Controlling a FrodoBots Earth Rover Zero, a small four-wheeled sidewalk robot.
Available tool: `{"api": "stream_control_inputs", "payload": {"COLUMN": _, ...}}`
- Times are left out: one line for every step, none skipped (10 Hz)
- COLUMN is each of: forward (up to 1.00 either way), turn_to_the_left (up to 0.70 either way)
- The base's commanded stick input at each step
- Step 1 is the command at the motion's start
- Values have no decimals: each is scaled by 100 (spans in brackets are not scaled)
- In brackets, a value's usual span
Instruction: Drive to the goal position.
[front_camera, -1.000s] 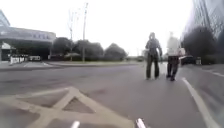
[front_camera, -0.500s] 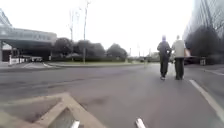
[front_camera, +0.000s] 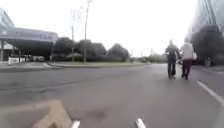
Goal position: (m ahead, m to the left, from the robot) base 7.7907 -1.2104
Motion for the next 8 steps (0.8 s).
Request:
{"api": "stream_control_inputs", "payload": {"forward": 70, "turn_to_the_left": 0}}
{"api": "stream_control_inputs", "payload": {"forward": 70, "turn_to_the_left": 0}}
{"api": "stream_control_inputs", "payload": {"forward": 70, "turn_to_the_left": -3}}
{"api": "stream_control_inputs", "payload": {"forward": 70, "turn_to_the_left": -7}}
{"api": "stream_control_inputs", "payload": {"forward": 70, "turn_to_the_left": -7}}
{"api": "stream_control_inputs", "payload": {"forward": 70, "turn_to_the_left": -6}}
{"api": "stream_control_inputs", "payload": {"forward": 70, "turn_to_the_left": -5}}
{"api": "stream_control_inputs", "payload": {"forward": 69, "turn_to_the_left": -7}}
